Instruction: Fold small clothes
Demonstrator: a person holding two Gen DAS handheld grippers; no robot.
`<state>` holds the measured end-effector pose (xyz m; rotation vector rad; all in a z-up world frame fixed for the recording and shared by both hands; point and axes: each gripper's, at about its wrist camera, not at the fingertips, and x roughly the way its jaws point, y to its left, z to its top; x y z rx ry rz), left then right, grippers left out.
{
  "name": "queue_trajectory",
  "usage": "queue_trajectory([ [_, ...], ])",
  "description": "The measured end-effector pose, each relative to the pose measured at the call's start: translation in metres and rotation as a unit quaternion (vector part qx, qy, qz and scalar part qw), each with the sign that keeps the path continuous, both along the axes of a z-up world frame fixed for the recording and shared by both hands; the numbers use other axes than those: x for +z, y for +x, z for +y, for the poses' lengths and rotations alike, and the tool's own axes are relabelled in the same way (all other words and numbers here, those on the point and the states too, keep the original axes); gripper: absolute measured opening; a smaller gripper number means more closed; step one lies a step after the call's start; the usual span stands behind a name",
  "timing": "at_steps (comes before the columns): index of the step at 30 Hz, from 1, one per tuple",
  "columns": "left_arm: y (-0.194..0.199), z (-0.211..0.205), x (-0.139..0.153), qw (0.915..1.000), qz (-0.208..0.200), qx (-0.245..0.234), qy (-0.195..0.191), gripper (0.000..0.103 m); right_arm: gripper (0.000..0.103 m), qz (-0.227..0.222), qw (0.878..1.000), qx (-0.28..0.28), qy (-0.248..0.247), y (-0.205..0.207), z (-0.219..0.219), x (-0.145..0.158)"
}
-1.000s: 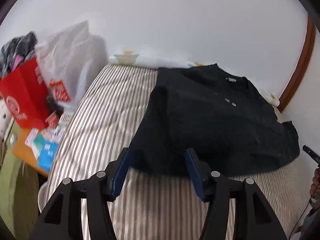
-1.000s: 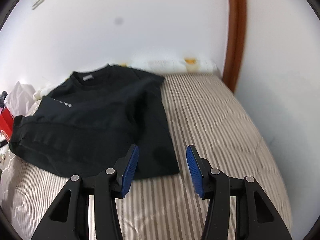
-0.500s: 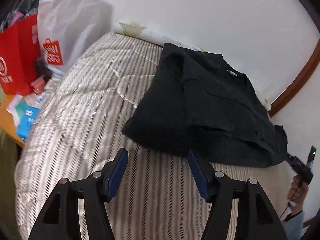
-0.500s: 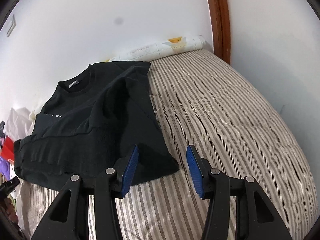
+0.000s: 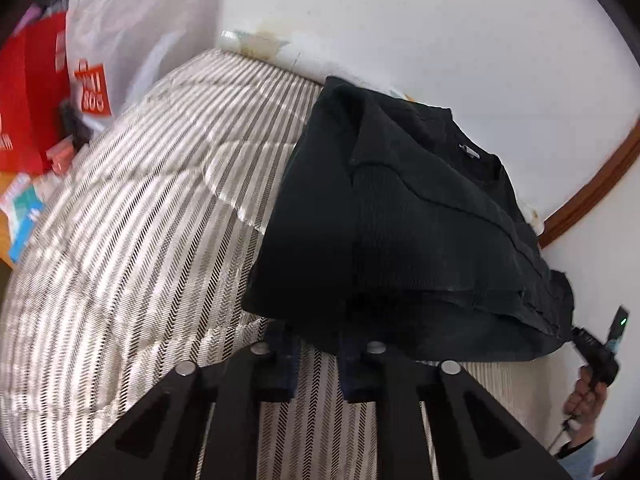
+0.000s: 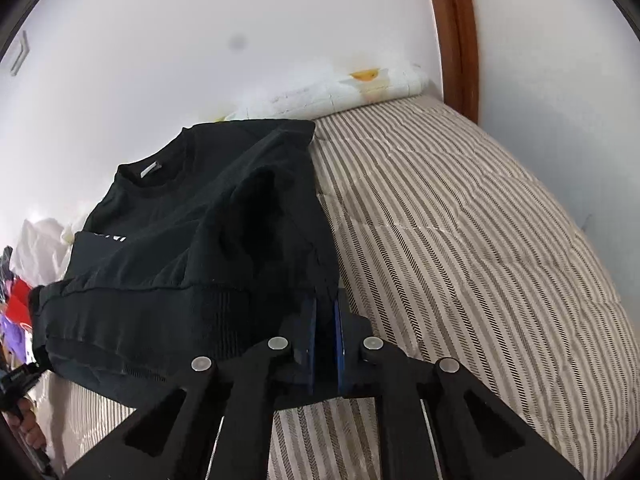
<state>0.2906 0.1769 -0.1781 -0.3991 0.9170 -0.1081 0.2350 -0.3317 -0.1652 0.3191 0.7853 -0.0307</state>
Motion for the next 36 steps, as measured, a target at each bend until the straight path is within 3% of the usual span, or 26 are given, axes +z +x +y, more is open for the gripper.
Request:
queue_trajectory([
  [4,-0.016,-0.006,0.014,0.9996,-0.015,-0.007,0.022,0.010,0.006,-0.005,1.000,0.003,0.001,-0.019,0.000,0.007],
  [11,-0.050,-0.007,0.023,0.9993,-0.019,-0.022,0.024,0.010,0.006,-0.009,1.000,0.011,-0.006,-0.053,-0.001,0.017],
  [20,-0.107,0.014,0.021,0.9994,-0.016,-0.027,0.016,0.010,0.006,-0.004,1.000,0.028,-0.008,-0.102,0.012,0.016],
  [26,-0.114,0.016,0.013,0.9990,-0.006,-0.033,0.028,0.012,0.007,0.006,0.999,0.027,-0.022,-0.110,0.016,0.003],
  [33,-0.120,0.016,0.017,0.9993,0.009,-0.027,0.024,0.017,0.015,0.010,0.993,0.005,-0.115,-0.101,0.034,0.013],
  [36,-0.131,0.014,0.020,0.9988,0.009,-0.039,0.029,0.017,0.027,-0.017,0.989,0.009,-0.147,-0.119,0.048,0.030],
])
